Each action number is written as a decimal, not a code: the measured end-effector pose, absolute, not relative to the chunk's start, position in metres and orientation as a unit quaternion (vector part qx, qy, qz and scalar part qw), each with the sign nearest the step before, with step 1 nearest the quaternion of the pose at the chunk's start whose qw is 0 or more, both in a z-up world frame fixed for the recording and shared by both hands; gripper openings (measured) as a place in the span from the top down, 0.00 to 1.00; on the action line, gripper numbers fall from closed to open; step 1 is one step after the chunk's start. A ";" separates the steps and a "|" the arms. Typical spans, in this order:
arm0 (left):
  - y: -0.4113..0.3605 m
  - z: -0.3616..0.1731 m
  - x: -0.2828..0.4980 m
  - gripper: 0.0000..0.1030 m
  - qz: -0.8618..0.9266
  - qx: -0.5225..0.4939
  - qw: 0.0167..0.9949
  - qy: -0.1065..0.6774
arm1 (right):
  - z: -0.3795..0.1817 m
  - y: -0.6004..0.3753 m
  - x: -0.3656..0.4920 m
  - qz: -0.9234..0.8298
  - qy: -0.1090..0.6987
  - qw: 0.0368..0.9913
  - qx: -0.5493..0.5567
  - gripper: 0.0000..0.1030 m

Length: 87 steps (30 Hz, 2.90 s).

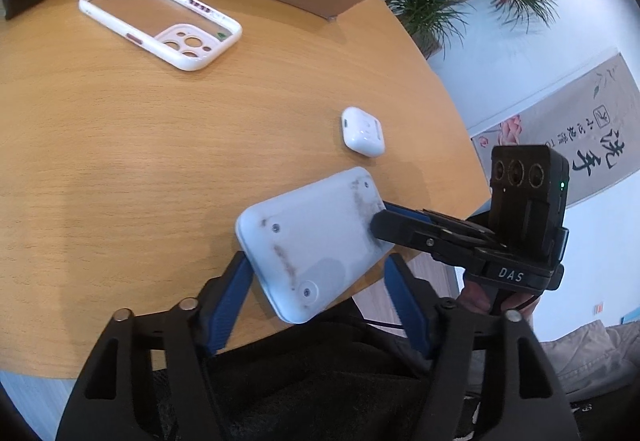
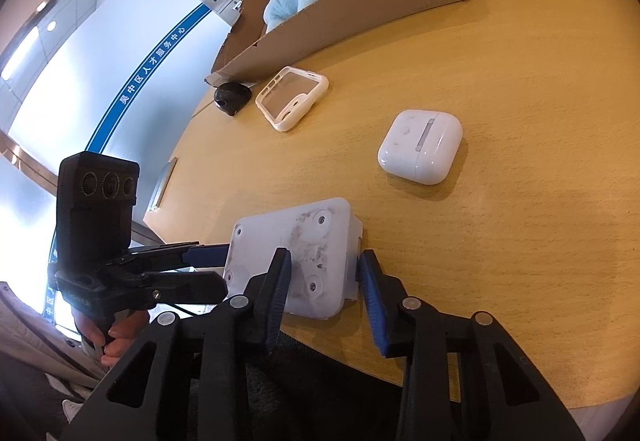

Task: Organize objects
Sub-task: 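Close the right tool fingers on the white phone case and lift, then carry the white phone case toward the cardboard tray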

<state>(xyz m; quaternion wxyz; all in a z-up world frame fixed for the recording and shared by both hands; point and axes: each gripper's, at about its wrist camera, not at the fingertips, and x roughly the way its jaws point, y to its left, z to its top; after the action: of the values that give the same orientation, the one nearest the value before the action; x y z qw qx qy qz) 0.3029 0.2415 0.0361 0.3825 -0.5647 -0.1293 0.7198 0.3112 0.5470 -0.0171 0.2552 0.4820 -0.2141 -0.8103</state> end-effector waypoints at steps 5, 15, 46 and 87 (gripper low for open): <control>0.242 0.034 0.299 0.46 0.724 -0.562 0.378 -0.131 | -0.016 0.545 0.309 -0.810 -0.211 0.255 0.484 0.67; 0.242 0.033 0.291 0.54 0.736 -0.551 0.374 -0.121 | -0.019 0.539 0.300 -0.807 -0.214 0.261 0.485 0.67; 0.228 0.044 0.260 0.66 0.777 -0.483 0.391 -0.103 | -0.004 0.520 0.276 -0.845 -0.152 0.291 0.422 0.68; 0.210 0.038 0.257 0.55 0.788 -0.472 0.384 -0.089 | -0.015 0.506 0.261 -0.837 -0.142 0.312 0.426 0.73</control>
<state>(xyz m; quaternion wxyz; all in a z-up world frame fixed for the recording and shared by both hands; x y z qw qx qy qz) 0.2567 0.2098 0.0385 0.3845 -0.4719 -0.0886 0.7885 0.2611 0.5056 -0.0153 0.3124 0.4261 -0.1419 -0.8371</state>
